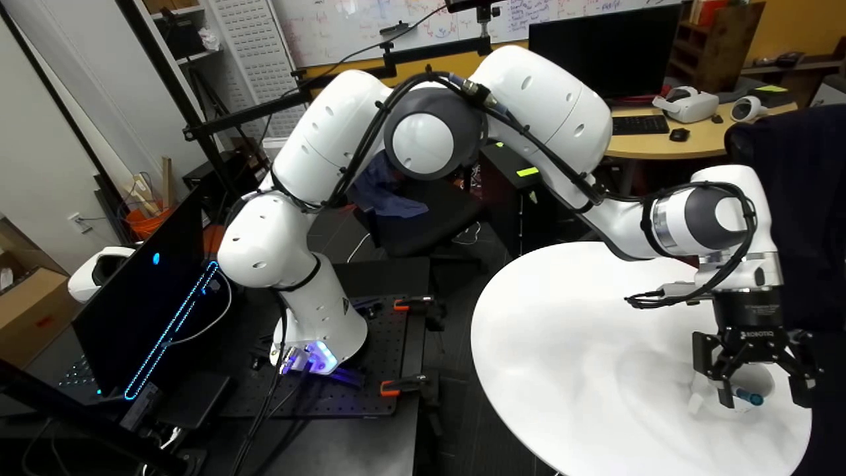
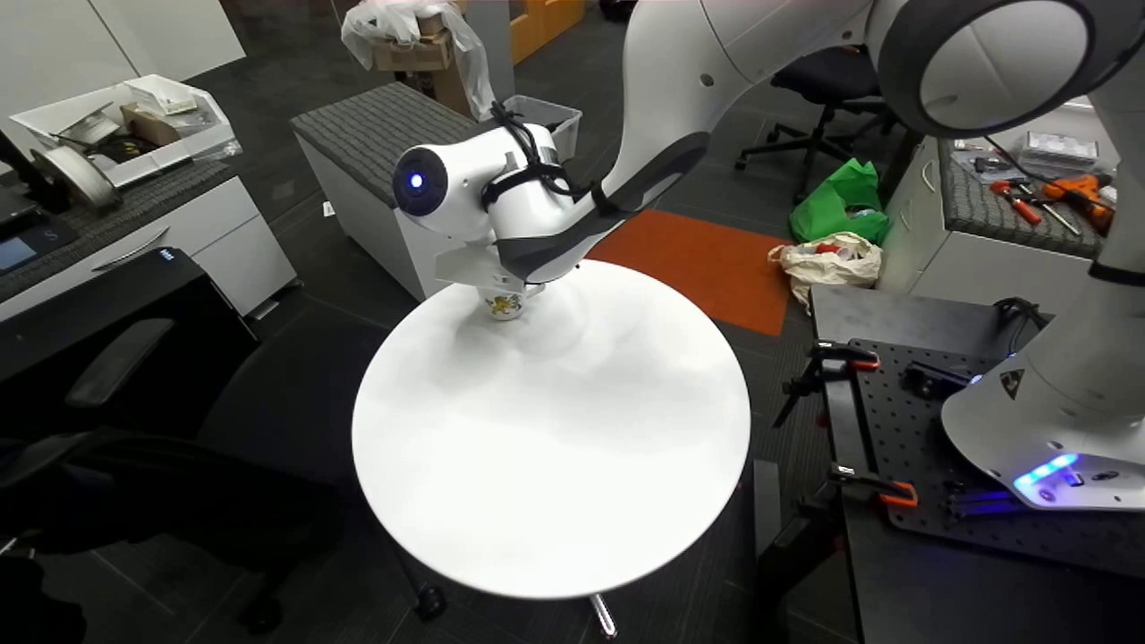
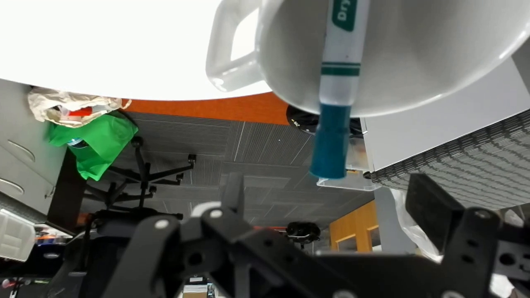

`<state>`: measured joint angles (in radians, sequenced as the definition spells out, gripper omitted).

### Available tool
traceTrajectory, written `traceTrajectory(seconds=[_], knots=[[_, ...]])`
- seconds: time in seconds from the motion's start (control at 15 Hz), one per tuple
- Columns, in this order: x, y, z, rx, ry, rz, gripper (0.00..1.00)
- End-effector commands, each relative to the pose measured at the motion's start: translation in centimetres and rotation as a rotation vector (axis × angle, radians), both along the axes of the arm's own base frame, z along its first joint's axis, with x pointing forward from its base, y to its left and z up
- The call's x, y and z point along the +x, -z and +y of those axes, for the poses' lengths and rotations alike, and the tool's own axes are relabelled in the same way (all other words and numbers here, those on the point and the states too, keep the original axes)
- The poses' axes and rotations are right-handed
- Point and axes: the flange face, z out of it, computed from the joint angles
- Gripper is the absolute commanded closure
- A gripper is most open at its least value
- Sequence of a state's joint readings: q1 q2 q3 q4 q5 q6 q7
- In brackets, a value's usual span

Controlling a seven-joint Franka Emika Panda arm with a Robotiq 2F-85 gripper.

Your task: Take the marker from the cup and put it on the table

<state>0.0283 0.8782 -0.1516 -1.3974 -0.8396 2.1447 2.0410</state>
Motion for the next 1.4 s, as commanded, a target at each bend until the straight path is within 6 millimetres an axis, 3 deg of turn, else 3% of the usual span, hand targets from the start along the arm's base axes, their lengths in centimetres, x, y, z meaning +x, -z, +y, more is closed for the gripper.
traceTrajectory(seconds=[0.0,0.6,0.87,0.93,1.07,1.2,1.27,1.33], knots=[[0.9,0.0,0.1,-0.007,-0.001,0.032,0.0],[1.4,0.4,0.5,0.032,-0.035,0.073,0.0],[1.6,0.6,0.6,0.052,-0.042,0.087,0.1],[1.6,0.7,0.7,0.056,-0.046,0.093,0.09],[1.6,0.9,0.7,0.06,-0.043,0.094,0.17],[1.7,1.0,0.7,0.064,-0.044,0.094,0.41],[1.8,1.0,0.7,0.066,-0.042,0.093,0.42],[1.8,1.0,0.7,0.066,-0.039,0.091,0.49]])
